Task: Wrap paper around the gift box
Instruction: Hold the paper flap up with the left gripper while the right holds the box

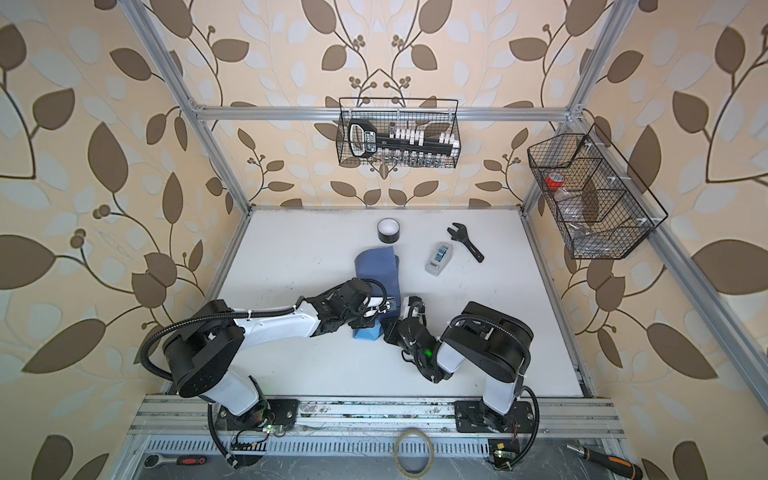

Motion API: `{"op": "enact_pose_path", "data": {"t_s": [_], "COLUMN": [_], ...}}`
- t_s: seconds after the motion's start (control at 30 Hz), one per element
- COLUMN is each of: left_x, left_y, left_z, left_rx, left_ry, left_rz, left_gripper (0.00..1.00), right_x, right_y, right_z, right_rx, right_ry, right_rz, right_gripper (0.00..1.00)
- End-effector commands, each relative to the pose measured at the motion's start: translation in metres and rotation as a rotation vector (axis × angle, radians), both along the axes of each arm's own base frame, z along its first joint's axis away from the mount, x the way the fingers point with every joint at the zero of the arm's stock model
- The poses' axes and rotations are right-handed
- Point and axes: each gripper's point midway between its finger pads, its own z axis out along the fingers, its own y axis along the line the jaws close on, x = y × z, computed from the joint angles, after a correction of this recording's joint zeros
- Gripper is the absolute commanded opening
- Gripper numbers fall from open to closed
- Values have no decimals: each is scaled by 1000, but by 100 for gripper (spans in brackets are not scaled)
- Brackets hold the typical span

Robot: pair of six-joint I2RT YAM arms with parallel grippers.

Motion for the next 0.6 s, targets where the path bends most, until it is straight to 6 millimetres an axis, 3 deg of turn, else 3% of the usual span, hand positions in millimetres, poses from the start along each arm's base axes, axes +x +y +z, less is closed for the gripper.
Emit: {"op": "enact_pose_path", "data": {"t_s": [0.0, 0.3, 0.57], "left_x": [-14, -13, -13], "left_y": [2, 3, 3], "left_z": [-20, -20, -19], "left_rx": [72, 74, 74], "left_ry": [69, 65, 64], "left_rz": [-55, -53, -53], "left_gripper": [86, 86, 86], "right_x": [-18, -31, -36], "right_y": [1, 13, 19], "right_z": [-23, -21, -2], "right_rx": [-50, -21, 0], "right_ry": [97, 124, 86], "right_rz": [43, 130, 190], "right_gripper": [18, 19, 21]}}
